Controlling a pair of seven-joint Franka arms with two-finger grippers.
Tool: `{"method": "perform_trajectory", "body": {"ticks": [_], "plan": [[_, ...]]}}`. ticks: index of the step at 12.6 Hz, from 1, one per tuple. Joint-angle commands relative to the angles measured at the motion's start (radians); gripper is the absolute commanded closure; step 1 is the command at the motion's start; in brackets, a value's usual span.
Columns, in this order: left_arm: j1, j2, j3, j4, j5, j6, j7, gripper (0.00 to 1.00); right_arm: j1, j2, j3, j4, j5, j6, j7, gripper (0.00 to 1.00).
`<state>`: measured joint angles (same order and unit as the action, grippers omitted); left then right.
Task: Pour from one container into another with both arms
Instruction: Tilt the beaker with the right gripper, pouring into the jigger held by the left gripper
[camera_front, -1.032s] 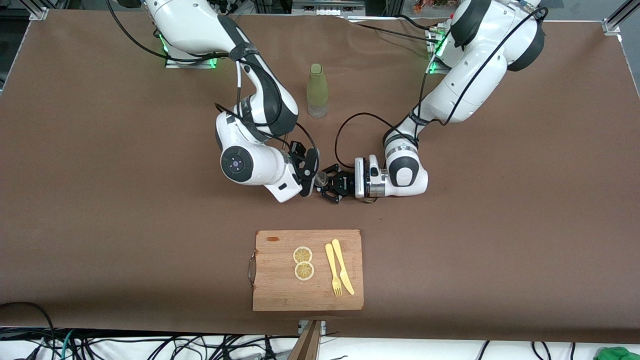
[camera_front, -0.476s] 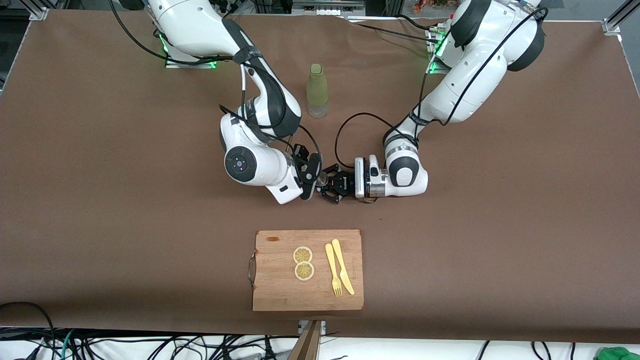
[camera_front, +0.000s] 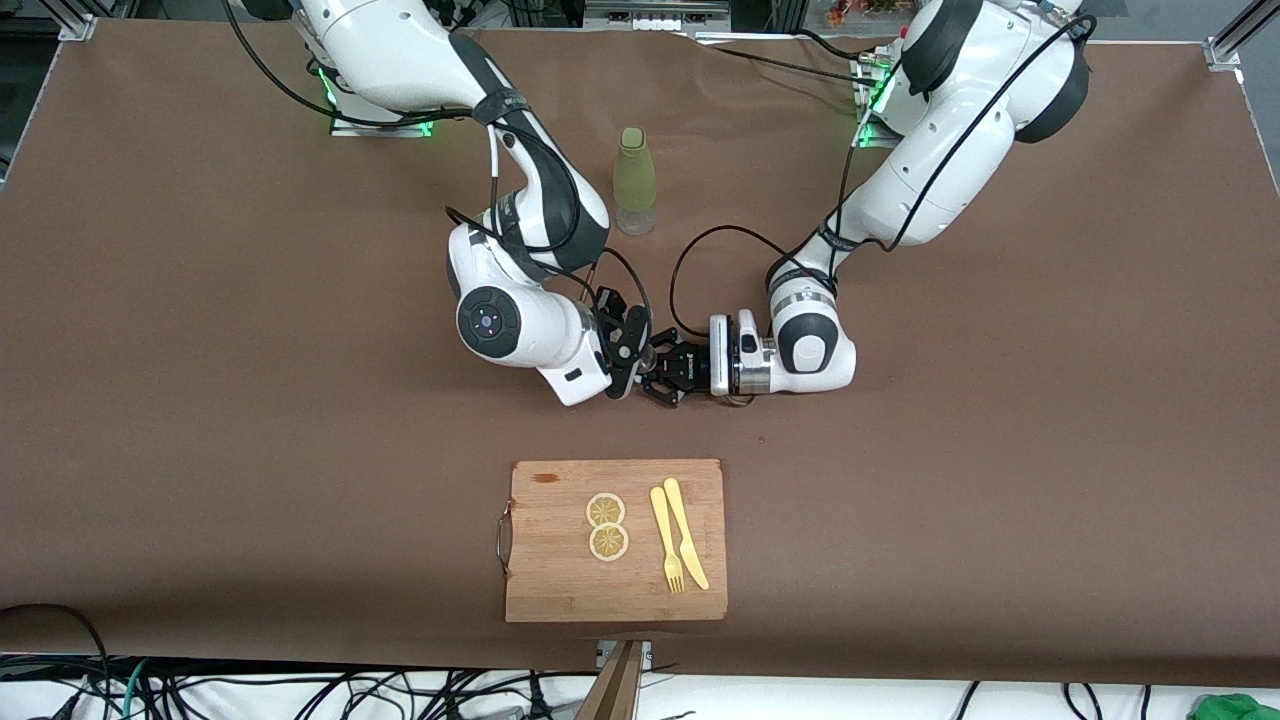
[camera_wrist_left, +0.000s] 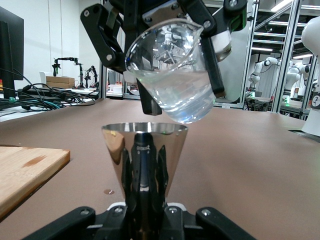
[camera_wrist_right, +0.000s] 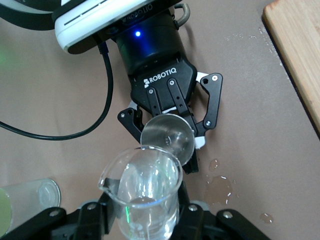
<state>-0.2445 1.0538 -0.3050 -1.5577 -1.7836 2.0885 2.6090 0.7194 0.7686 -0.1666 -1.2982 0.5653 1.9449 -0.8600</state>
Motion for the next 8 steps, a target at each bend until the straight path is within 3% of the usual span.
{"method": "perform_trajectory", "body": {"ticks": [1,8], "plan": [[-0.004,0.041,-0.005,0.03,-0.039,0.025,0.046,1.0,0.0,-0.006,0.007,0.002,-0.008,0.008,0.03,0.87],[-0.002,0.04,-0.005,0.034,-0.039,0.025,0.046,1.0,-0.038,-0.057,0.009,-0.016,0.057,0.0,0.012,0.86]]}}
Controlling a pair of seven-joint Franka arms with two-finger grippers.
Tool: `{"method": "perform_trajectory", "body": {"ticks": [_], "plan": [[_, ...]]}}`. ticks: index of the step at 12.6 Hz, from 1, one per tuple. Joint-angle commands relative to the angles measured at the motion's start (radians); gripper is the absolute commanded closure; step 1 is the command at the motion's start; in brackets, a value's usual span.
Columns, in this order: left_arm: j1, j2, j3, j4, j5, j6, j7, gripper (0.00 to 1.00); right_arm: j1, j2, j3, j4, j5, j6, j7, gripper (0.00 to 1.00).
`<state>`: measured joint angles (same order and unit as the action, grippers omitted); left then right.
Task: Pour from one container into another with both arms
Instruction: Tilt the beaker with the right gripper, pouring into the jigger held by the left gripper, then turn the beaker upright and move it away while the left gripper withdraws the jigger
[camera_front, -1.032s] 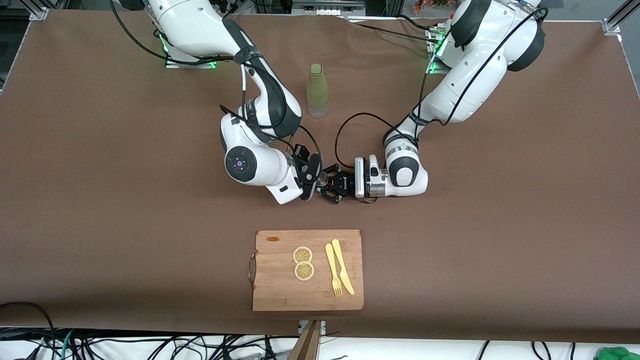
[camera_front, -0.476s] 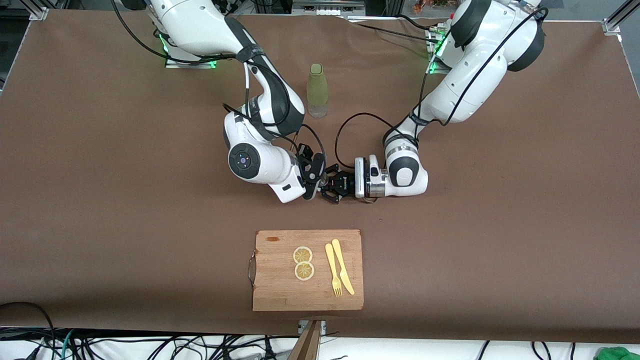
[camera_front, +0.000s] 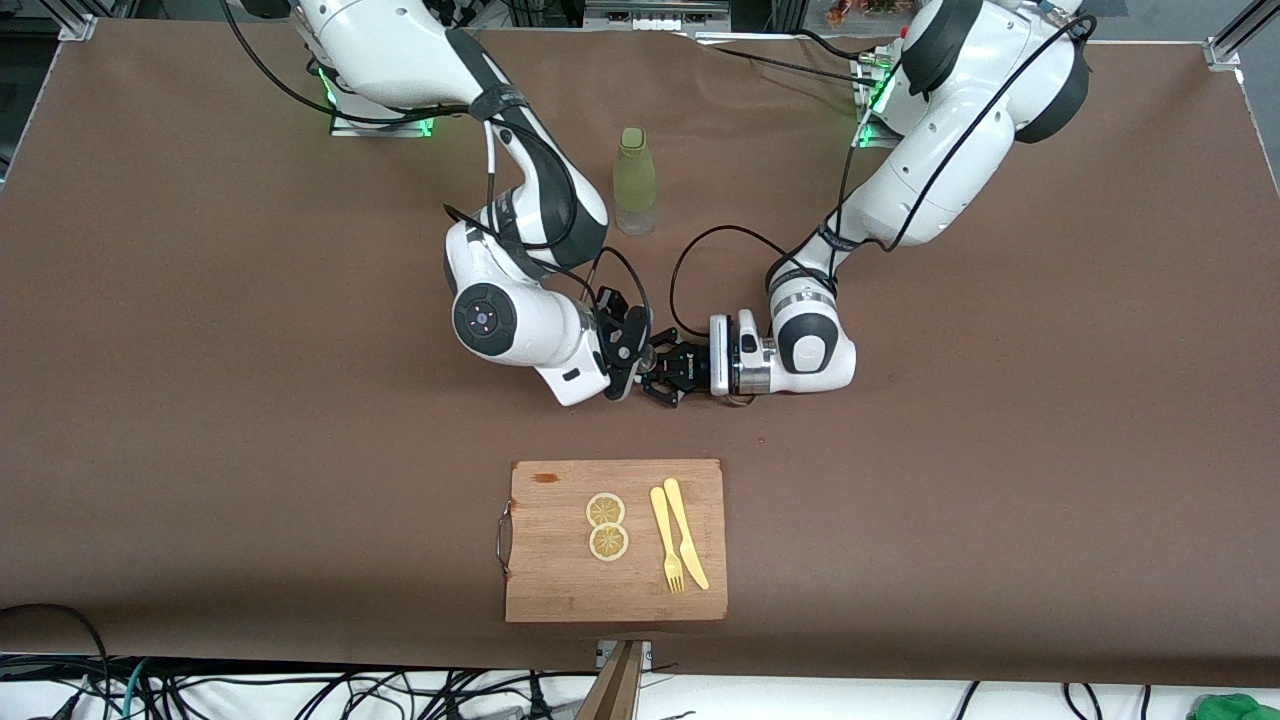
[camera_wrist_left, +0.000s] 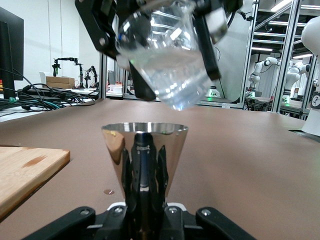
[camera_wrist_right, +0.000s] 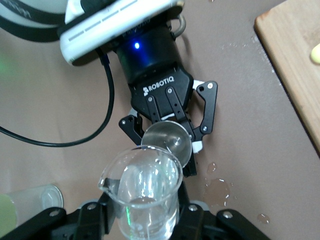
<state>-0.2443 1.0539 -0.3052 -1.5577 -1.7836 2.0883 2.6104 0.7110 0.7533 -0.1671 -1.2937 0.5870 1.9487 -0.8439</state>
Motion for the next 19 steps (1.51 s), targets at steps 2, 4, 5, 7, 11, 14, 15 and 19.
{"method": "perform_trajectory", "body": {"ticks": [2,4,5,7,11,14,15,19], "plan": [[-0.003,0.038,-0.005,0.036,-0.039,0.024,0.045,1.0,-0.062,-0.069,0.009,-0.067,0.097,0.001,-0.084,0.86],[0.0,0.038,-0.005,0.036,-0.039,0.024,0.045,1.0,-0.103,-0.094,0.009,-0.104,0.174,-0.008,-0.197,0.86],[0.002,0.038,-0.005,0.036,-0.039,0.024,0.045,1.0,-0.123,-0.107,0.009,-0.125,0.192,-0.011,-0.233,0.86],[0.003,0.034,-0.003,0.036,-0.039,0.024,0.045,1.0,-0.165,-0.124,0.009,-0.147,0.24,-0.034,-0.295,0.86],[0.005,0.005,-0.002,0.028,-0.068,0.024,0.028,1.0,-0.296,-0.158,0.009,-0.197,0.33,-0.147,-0.478,0.86],[0.005,-0.011,0.0,0.022,-0.069,0.024,-0.009,1.0,-0.41,-0.157,0.009,-0.203,0.352,-0.284,-0.663,0.86],[0.006,-0.014,0.0,0.022,-0.069,0.024,-0.009,1.0,-0.438,-0.157,0.009,-0.21,0.352,-0.315,-0.713,0.86],[0.023,-0.067,0.003,-0.017,-0.069,0.022,-0.035,1.0,-0.586,-0.157,0.055,-0.286,0.35,-0.385,-0.924,0.86]]}}
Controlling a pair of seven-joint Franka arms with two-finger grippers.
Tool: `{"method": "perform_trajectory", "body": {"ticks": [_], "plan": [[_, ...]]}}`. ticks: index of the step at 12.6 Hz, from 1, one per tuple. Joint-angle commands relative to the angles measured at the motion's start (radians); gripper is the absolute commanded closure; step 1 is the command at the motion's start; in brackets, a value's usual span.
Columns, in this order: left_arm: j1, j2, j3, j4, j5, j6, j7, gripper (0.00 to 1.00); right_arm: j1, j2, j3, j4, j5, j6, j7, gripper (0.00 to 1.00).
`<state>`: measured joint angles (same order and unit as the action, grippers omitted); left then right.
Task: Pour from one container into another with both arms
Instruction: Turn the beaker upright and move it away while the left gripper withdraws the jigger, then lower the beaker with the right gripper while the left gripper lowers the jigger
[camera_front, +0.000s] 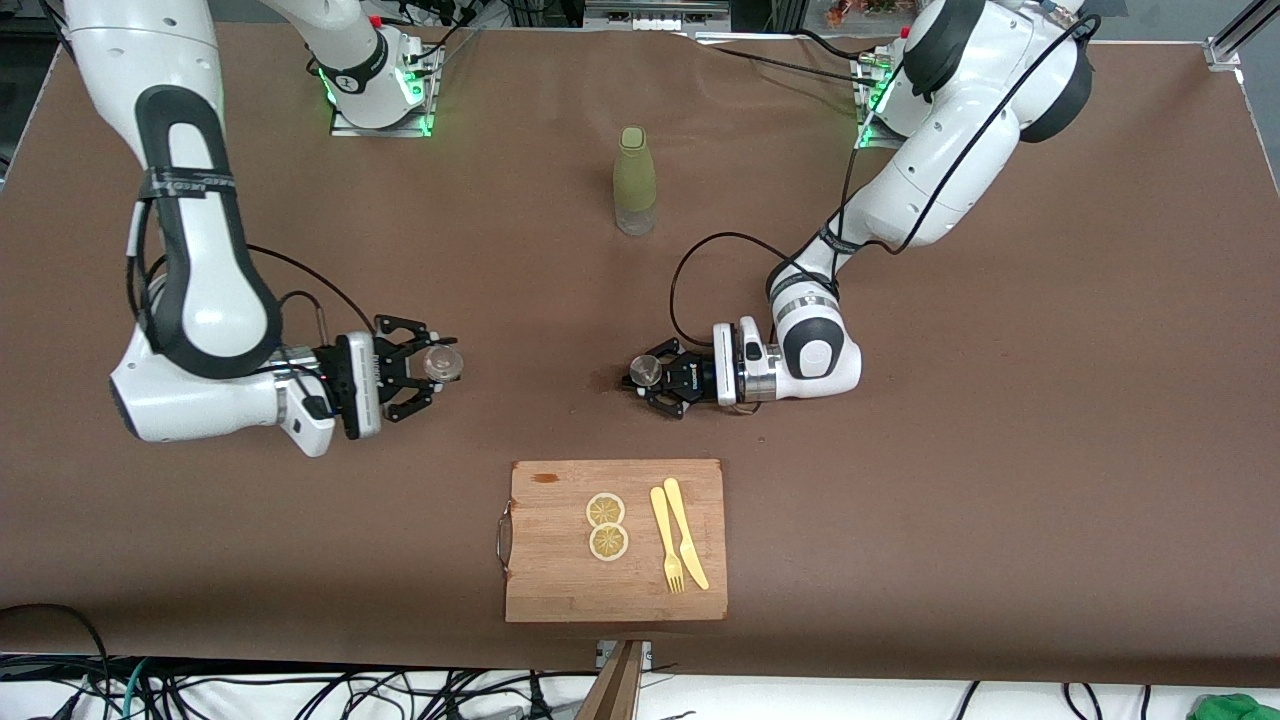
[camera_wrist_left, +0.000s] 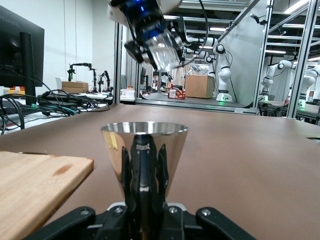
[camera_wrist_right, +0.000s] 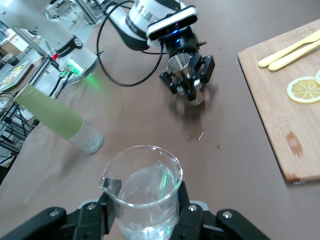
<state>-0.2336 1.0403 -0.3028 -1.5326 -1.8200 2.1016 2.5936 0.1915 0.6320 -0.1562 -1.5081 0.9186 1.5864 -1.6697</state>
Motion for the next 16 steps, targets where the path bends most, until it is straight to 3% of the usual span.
{"method": "perform_trajectory", "body": {"ticks": [1,8,10,12,16], "plan": [[0.025,-0.089,0.004,-0.072,-0.033,0.009,-0.03,1.0,-0.087,-0.034,0.044,-0.086,0.019,-0.041,-0.161,0.86],[0.154,-0.284,0.067,-0.265,0.022,-0.017,-0.075,1.0,-0.245,0.069,0.044,-0.104,-0.076,-0.141,-0.615,0.86],[0.216,-0.337,0.091,-0.302,0.137,-0.102,-0.156,1.0,-0.289,0.106,0.044,-0.104,-0.11,-0.146,-0.741,0.86],[0.261,-0.371,0.163,-0.299,0.287,-0.21,-0.234,1.0,-0.313,0.126,0.043,-0.106,-0.158,-0.141,-0.823,0.86],[0.338,-0.422,0.252,-0.291,0.425,-0.36,-0.244,1.0,-0.34,0.166,0.037,-0.103,-0.205,-0.105,-0.91,0.86]]}}
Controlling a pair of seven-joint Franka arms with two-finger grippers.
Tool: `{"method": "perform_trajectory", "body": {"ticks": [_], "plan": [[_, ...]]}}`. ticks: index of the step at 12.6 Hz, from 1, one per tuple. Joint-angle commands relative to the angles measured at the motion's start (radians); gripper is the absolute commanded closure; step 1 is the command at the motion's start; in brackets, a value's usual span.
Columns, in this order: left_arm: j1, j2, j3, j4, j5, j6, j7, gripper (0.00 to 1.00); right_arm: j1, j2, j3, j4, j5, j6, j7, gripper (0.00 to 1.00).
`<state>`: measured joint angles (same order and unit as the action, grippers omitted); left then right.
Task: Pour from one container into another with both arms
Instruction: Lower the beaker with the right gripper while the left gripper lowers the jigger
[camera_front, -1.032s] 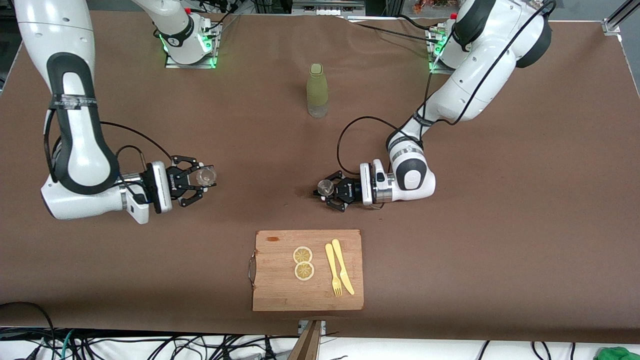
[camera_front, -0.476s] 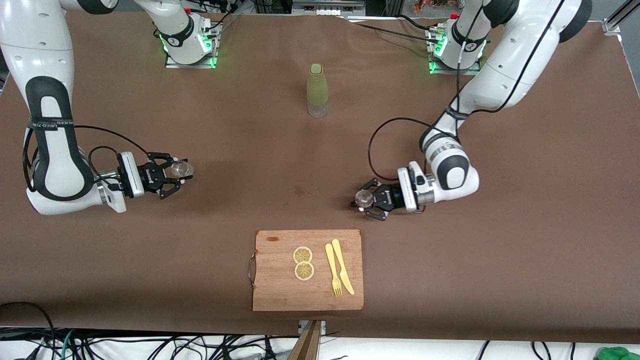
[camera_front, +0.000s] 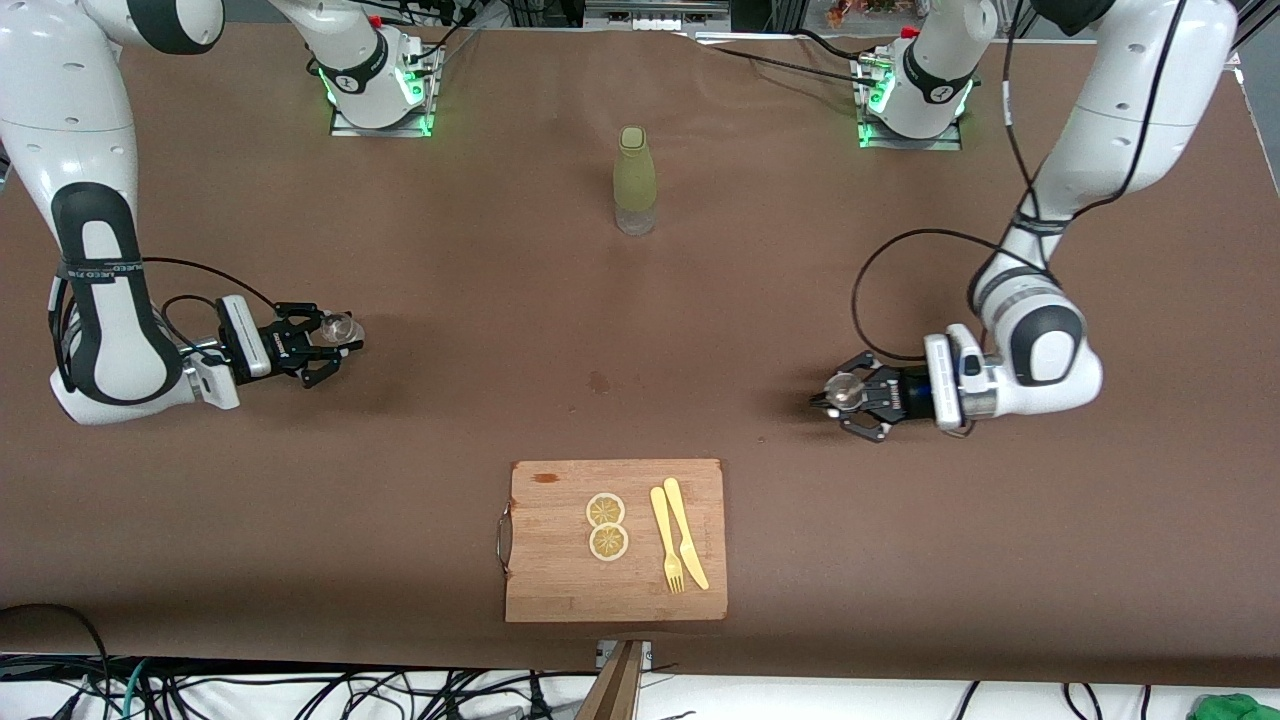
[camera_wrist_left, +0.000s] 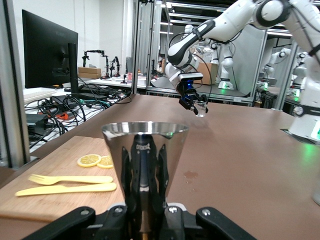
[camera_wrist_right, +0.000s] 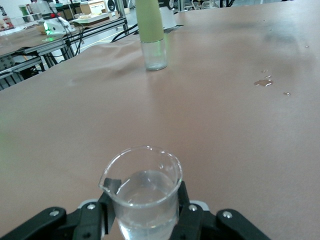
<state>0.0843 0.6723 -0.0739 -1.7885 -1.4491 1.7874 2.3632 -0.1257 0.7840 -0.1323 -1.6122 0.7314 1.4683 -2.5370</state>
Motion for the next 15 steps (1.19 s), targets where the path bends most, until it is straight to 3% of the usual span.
{"method": "perform_trajectory", "body": {"ticks": [1,7,10,12,13,14,15], "plan": [[0.047,-0.06,0.035,-0.035,0.096,-0.084,-0.013,1.0,-0.028,0.026,0.007,0.001,-0.024,0.033,-0.055,0.86],[0.193,-0.065,0.129,-0.023,0.246,-0.259,-0.009,1.0,-0.042,0.072,0.002,0.017,-0.043,0.09,-0.091,0.85],[0.261,-0.065,0.132,-0.011,0.271,-0.272,-0.009,1.0,-0.042,0.073,0.0,0.02,-0.043,0.101,-0.089,0.81],[0.296,-0.063,0.132,-0.011,0.288,-0.281,-0.009,1.0,-0.042,0.077,-0.001,0.02,-0.043,0.104,-0.088,0.59],[0.305,-0.06,0.132,-0.011,0.289,-0.279,-0.004,1.0,-0.042,0.077,-0.003,0.018,-0.044,0.106,-0.086,0.13],[0.317,-0.053,0.132,-0.009,0.289,-0.278,0.008,1.0,-0.042,0.077,-0.01,0.02,-0.044,0.106,-0.086,0.0],[0.324,-0.036,0.132,-0.009,0.283,-0.278,0.042,1.0,-0.042,0.077,-0.016,0.018,-0.046,0.104,-0.085,0.0]]}}
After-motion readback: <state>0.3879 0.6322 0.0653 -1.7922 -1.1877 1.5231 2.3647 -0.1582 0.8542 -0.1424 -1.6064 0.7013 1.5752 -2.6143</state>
